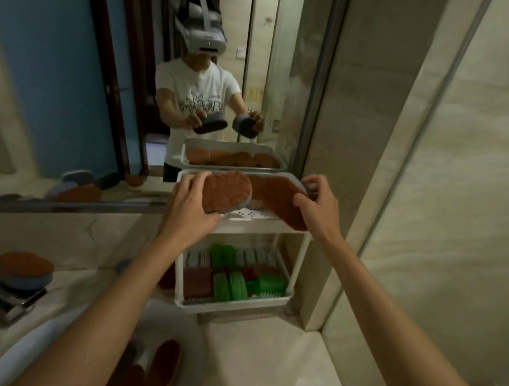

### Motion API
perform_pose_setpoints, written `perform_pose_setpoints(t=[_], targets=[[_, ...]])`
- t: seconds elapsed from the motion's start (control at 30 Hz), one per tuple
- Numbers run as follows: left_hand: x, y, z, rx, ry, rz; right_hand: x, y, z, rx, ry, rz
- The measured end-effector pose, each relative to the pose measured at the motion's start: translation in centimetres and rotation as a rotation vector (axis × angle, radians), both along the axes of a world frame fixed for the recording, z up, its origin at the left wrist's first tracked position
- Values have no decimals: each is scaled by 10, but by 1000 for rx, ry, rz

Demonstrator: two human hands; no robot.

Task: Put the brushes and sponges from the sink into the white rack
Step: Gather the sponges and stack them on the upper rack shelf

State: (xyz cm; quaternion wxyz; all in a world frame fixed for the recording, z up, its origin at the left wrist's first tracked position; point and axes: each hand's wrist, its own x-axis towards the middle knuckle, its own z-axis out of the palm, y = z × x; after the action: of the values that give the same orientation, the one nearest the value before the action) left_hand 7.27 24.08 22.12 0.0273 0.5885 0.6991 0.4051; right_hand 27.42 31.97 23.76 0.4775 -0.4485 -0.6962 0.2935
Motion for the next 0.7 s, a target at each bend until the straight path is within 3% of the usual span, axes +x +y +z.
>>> perform_pose_setpoints(t=[0.23, 0.53, 0.7], targets=[[-23, 35, 6, -349, -2, -87, -23, 34, 22, -114, -447, 80], [-29, 59, 12, -635, 44, -121, -41, 61, 31, -273, -619, 193], [-30, 58, 10, -686, 93, -183, -45, 73, 25, -309, -722, 239]])
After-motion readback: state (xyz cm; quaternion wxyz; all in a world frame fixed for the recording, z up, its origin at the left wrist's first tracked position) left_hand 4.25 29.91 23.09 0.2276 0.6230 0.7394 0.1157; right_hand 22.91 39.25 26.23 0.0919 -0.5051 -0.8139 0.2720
